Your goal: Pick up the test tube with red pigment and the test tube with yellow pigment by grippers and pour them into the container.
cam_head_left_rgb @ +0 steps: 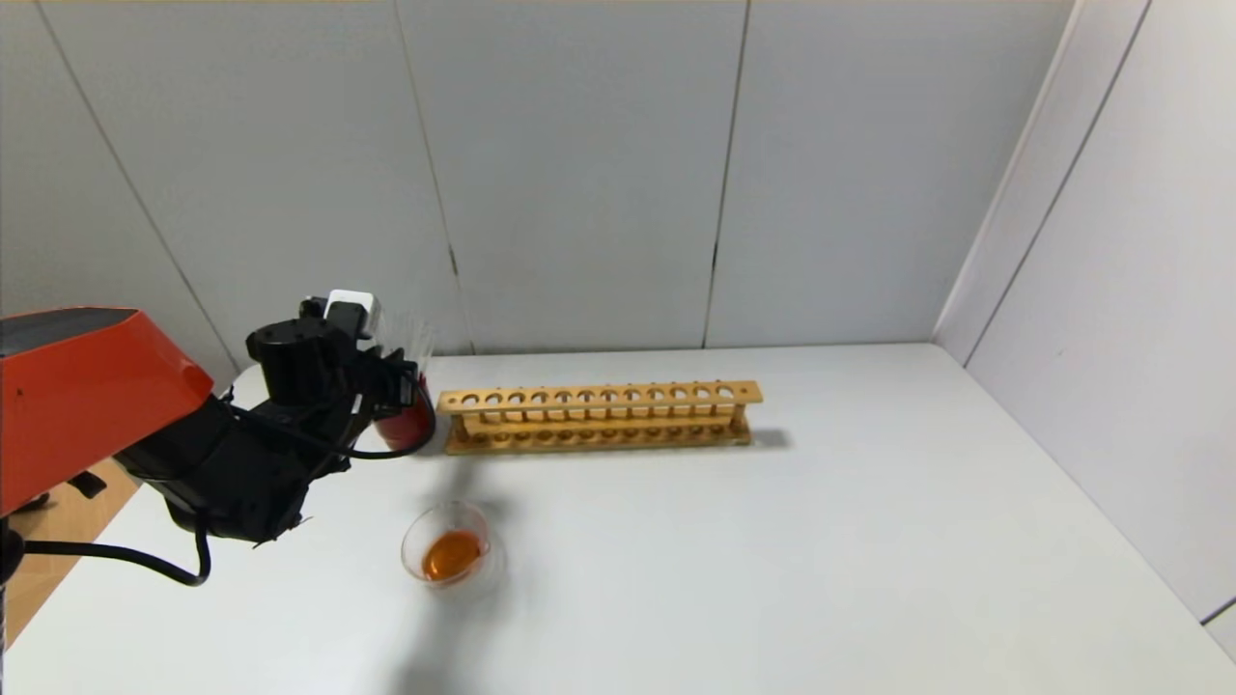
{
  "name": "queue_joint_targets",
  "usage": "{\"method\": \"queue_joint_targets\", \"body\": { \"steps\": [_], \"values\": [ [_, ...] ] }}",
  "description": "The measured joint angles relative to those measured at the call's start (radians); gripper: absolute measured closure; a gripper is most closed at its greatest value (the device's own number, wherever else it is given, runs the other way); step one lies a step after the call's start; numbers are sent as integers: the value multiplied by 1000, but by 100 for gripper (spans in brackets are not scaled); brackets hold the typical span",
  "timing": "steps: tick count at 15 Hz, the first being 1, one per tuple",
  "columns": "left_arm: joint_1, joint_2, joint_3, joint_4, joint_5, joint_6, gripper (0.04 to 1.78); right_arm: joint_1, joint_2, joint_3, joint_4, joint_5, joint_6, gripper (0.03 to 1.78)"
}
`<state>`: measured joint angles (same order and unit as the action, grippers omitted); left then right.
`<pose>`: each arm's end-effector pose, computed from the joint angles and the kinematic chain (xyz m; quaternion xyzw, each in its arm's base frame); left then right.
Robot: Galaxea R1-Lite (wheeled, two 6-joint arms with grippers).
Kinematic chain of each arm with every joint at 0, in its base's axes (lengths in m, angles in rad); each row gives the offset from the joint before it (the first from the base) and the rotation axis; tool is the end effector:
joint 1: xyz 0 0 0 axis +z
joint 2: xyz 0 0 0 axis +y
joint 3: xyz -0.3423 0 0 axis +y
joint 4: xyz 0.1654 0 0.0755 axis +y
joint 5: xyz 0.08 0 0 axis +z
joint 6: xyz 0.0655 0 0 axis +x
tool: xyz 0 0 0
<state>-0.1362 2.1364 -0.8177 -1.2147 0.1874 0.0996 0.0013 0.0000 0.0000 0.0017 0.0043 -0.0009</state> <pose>0.4390 -0.0478 0.1327 0.0581 0.0525 0.0230 0.9967 -0.0314 0.0002 0.0753 -0.0004 0.0008 0.0028 1.0000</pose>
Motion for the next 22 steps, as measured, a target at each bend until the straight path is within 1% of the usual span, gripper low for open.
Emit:
{"method": "queue_joint_targets", "body": {
  "steps": [2, 6, 8, 10, 11, 14, 16, 17, 19, 22],
  "values": [
    [2, 0, 25, -46, -1, -2, 151, 0, 0, 0, 0, 0, 0, 6],
    [4, -10, 60, -54, -7, -1, 150, 0, 0, 0, 0, 0, 0, 6],
    [3, -13, 61, -58, -7, -1, 144, 0, 0, 0, 0, 0, 0, 6],
    [4, -17, 58, -59, -5, -1, 127, 0, 0, 0, 0, 0, 0, 6],
    [4, -21, 54, -58, -6, -1, 114, 0, 0, 0, 0, 0, 0, 6],
    [3, -36, 39, -49, -6, 1, 62, 0, 0, 0, 0, 0, 0, 6],
    [3, -55, 26, -39, -5, 6, 34, 0, 0, 0, 0, 0, 0, 6],
    [4, -73, 16, -27, -4, 7, 24, 0, 0, 0, 0, 0, 0, 6],
    [4, -134, -15, 43, -3, 10, 10, 0, 0, 0, 0, 0, 0, 6],
    [3, -283, -67, 213, 6, 13, 7, 0, 0, 0, 0, 0, 0, 6]
  ]
}}
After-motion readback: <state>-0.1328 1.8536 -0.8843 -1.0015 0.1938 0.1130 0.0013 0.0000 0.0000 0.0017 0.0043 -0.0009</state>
